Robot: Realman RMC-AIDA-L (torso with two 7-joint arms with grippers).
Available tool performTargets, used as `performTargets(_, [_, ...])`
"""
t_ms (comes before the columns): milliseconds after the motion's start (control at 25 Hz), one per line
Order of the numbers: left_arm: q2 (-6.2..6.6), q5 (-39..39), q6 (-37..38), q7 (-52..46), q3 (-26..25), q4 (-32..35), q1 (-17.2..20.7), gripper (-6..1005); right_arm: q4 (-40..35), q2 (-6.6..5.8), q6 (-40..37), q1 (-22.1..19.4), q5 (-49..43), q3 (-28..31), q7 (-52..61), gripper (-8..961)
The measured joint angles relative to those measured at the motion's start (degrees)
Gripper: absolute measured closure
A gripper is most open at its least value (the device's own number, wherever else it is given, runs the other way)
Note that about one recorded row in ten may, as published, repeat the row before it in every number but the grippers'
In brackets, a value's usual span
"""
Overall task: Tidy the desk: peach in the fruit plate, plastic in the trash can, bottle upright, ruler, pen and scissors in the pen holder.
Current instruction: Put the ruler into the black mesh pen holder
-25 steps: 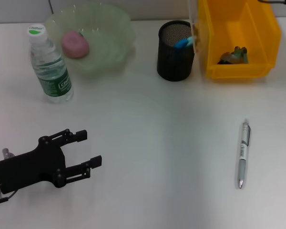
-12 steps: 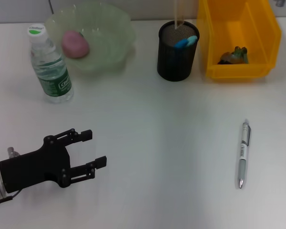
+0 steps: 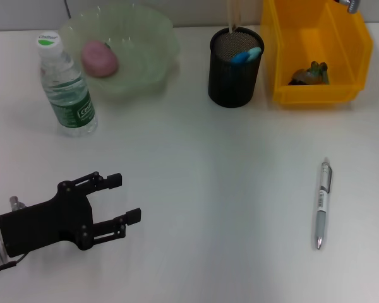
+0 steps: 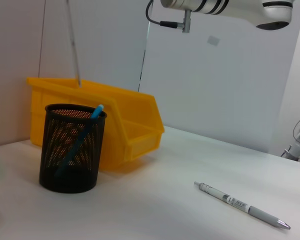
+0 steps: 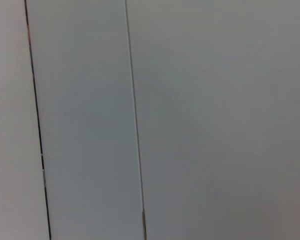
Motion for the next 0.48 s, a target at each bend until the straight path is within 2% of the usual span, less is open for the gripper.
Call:
performTargets(320, [0.00,0.0,0.1,-0.7,0.0,0.0,0.1,212,2.5,0.27,-0.4,-1.6,9.6,-2.9,-9.8,573])
performTargets(480, [0.00,0.1,-0.3,-1.4,0.0,-0.1,-0.1,212,2.9,0.33,-0.5,-3.7,16.3,-8.0,-15.6,573])
